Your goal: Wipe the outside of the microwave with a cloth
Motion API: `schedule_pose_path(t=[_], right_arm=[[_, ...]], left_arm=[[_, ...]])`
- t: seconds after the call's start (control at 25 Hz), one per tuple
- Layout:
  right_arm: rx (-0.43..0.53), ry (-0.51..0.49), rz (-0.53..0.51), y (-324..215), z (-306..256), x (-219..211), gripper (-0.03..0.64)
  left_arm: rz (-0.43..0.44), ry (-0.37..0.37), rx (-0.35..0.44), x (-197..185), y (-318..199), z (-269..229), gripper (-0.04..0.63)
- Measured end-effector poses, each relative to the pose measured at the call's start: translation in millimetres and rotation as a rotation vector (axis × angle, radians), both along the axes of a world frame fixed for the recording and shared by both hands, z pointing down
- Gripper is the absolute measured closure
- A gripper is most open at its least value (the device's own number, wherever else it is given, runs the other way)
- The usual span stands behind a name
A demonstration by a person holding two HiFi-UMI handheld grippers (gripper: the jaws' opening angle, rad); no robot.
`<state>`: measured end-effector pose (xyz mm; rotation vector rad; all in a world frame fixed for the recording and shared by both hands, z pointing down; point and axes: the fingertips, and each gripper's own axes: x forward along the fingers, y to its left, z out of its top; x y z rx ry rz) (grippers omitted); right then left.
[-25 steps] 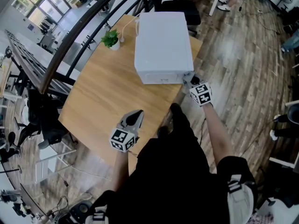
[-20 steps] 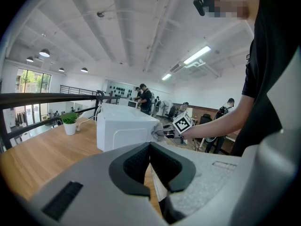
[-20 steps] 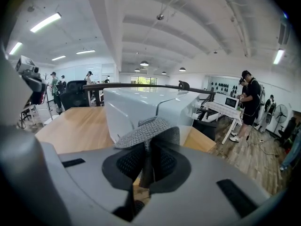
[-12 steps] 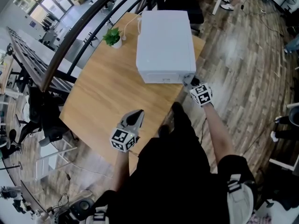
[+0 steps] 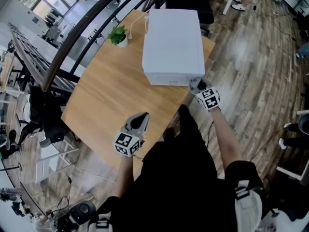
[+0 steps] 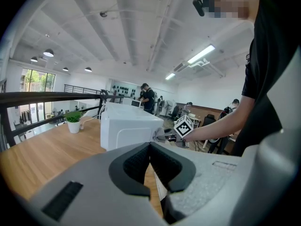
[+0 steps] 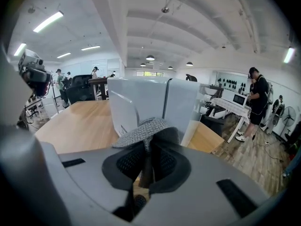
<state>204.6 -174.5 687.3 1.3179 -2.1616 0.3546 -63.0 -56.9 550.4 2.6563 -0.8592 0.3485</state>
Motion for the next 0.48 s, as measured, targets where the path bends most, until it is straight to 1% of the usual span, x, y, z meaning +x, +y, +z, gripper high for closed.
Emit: schedule_pose_path(t=[0.16,0.48], right_arm=[[-0.015,0.013,-0.026,0,1,-9,0.600],[-0.023,0.005,-0.062,-3,6,-25,0.600]], left_arm=[[-0.004,0.001,-0.003,0,-1,3,0.595],[-0.025,0.000,-0.001,-2,0,4,0.595]])
